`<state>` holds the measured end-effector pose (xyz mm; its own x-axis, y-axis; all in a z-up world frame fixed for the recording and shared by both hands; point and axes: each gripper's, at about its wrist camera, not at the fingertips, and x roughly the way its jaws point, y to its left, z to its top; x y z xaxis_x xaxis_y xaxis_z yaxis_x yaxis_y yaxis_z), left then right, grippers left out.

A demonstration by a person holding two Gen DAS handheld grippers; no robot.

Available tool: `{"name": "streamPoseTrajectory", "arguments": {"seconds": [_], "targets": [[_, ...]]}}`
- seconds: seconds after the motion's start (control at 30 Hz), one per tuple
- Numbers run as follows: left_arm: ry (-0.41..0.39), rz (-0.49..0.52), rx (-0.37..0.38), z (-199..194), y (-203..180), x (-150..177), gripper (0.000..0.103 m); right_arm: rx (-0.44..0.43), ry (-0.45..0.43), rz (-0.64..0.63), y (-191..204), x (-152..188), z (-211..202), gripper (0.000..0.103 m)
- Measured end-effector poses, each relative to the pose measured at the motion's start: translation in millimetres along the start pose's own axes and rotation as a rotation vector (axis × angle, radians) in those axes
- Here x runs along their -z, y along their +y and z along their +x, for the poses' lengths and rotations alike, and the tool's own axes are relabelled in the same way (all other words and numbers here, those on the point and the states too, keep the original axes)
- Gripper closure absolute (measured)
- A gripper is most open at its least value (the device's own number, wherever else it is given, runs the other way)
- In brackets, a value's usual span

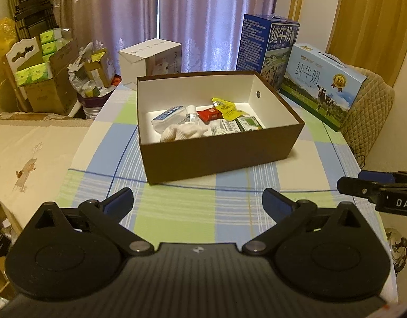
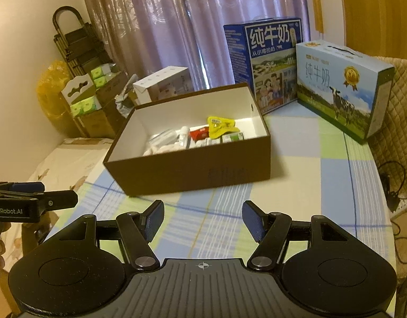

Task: Organize objects

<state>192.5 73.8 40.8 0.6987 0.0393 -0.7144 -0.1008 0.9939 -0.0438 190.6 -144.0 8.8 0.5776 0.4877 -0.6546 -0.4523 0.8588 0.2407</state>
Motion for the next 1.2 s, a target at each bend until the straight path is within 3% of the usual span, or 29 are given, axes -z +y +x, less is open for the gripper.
{"name": "streamPoseTrajectory", "arguments": {"seconds": [0.63,1.2], "targets": [[-0.011,-0.010,-0.051,-54.9,-42.6,65.3,0.001,-0.036,0.077,-0.037,-2.3,53.6,-47.0,0.040],[0.044,0.009,-0.010,-76.3,-21.4,89.3,0.001,0.000,0.079,0.012,33.2,85.3,-76.2,0.040]]}}
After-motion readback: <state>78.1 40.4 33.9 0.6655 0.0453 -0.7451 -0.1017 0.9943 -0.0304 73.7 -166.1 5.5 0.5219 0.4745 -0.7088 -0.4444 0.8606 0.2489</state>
